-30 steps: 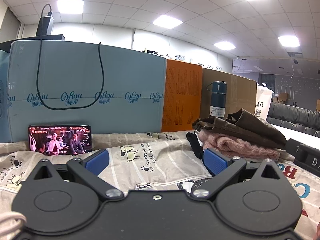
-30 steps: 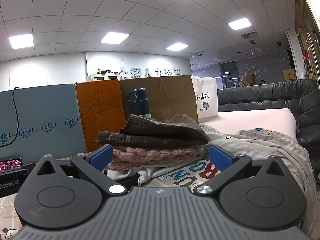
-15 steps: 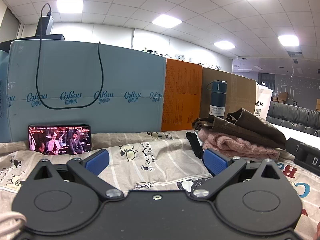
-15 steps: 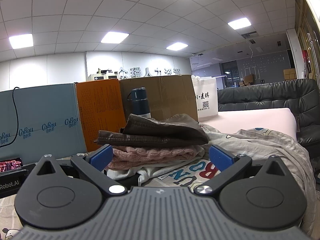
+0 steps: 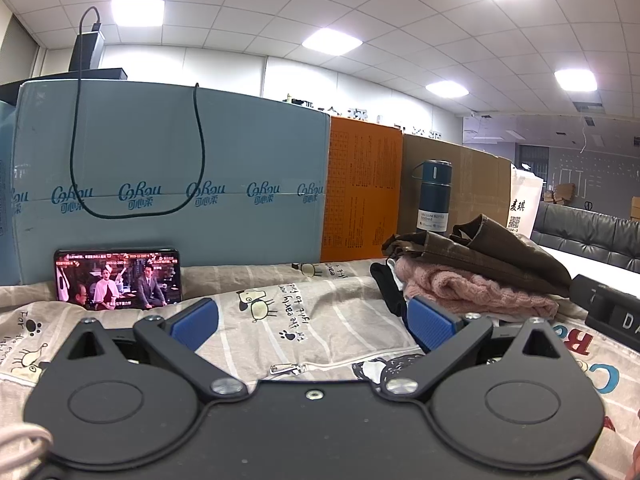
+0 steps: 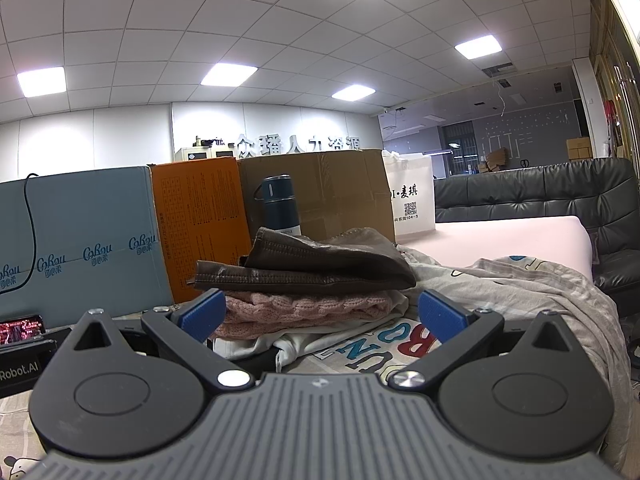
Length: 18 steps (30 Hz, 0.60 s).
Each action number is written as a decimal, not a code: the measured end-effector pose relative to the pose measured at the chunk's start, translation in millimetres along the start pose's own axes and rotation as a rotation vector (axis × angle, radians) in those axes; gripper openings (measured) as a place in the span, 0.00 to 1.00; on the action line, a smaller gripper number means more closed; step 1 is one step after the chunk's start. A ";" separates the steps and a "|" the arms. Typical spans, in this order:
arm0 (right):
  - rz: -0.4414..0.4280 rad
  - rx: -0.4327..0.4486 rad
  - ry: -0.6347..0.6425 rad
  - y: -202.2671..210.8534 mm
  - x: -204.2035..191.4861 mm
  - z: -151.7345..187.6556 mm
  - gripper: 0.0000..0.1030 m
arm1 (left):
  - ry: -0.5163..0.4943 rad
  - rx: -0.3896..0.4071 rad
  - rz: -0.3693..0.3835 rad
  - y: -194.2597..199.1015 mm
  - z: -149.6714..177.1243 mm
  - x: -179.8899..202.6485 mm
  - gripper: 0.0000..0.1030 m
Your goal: Fold clothes
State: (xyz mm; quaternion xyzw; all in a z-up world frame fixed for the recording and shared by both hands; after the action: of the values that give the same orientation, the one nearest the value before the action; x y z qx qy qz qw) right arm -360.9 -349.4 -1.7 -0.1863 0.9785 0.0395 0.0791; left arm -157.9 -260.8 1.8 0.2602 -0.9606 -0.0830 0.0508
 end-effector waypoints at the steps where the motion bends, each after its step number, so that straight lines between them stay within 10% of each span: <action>1: 0.000 0.000 0.000 0.0 0.1 0.0 1.00 | 0.000 -0.001 0.000 0.0 0.1 0.0 1.00; 18: 0.004 -0.004 -0.001 -0.2 0.4 0.2 1.00 | 0.003 -0.003 0.006 0.4 -0.6 -1.9 1.00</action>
State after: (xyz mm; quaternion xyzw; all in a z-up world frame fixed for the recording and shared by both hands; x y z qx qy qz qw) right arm -361.1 -349.8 -2.0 -0.1843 0.9788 0.0415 0.0790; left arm -156.4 -259.5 2.3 0.2573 -0.9613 -0.0837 0.0529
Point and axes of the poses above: each gripper's, at about its wrist camera, not at the fingertips, and y roughly against the way its jaws point, x to its right, z to its underside, the point moved 2 cm from there along -y, roughly the way its jaws point, and after that the axes turned 8 degrees about -z, right-handed, at the moved point
